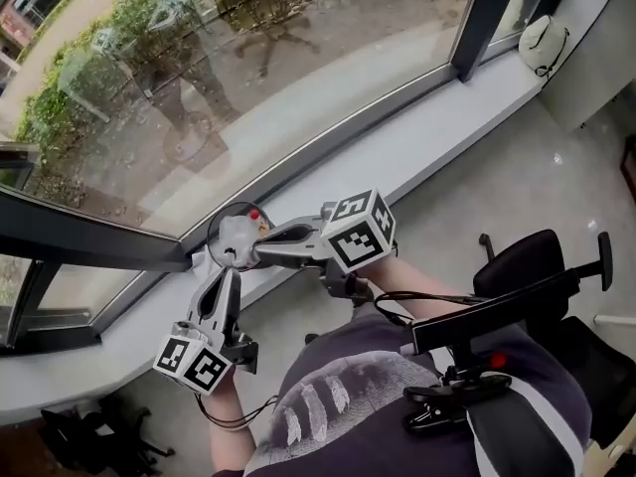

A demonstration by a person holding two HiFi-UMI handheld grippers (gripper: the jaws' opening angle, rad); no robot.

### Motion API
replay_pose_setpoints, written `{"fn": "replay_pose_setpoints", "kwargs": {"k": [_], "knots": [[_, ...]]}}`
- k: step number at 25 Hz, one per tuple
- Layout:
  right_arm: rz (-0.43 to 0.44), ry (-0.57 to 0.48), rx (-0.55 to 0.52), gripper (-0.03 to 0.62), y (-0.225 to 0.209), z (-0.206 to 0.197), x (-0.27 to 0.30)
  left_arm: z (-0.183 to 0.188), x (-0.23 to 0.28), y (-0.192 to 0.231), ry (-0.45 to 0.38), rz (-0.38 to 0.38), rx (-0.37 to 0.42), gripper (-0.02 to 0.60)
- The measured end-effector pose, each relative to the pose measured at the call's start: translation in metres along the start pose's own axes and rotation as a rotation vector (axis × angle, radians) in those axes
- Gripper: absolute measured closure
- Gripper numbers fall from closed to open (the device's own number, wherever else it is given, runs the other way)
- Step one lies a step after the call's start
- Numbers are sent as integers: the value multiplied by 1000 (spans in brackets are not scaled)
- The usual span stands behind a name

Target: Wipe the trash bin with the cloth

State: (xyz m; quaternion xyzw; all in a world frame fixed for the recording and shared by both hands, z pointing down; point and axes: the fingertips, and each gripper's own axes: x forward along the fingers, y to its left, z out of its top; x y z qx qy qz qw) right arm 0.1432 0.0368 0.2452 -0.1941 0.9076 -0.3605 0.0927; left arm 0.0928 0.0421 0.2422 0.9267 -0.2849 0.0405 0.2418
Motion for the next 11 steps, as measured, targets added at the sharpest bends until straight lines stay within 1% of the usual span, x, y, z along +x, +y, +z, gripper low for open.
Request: {"fn": "replay_pose_setpoints", "kwargs": {"k": [2,5,8,11], "knots": [[-20,1,8,592,6,-11,-2,-3,-10,-4,-11,-7,-33,584],[-69,16,24,594,18,-36,1,-11,-36,-13,-18,-47,-61,584],[-93,27,35,592,37,-67,24,-25,-81,-9,-2,-64,-47,584],[-101,25,50,594,59,-100,60,-38,-136,5,18,-71,-51,584]]}}
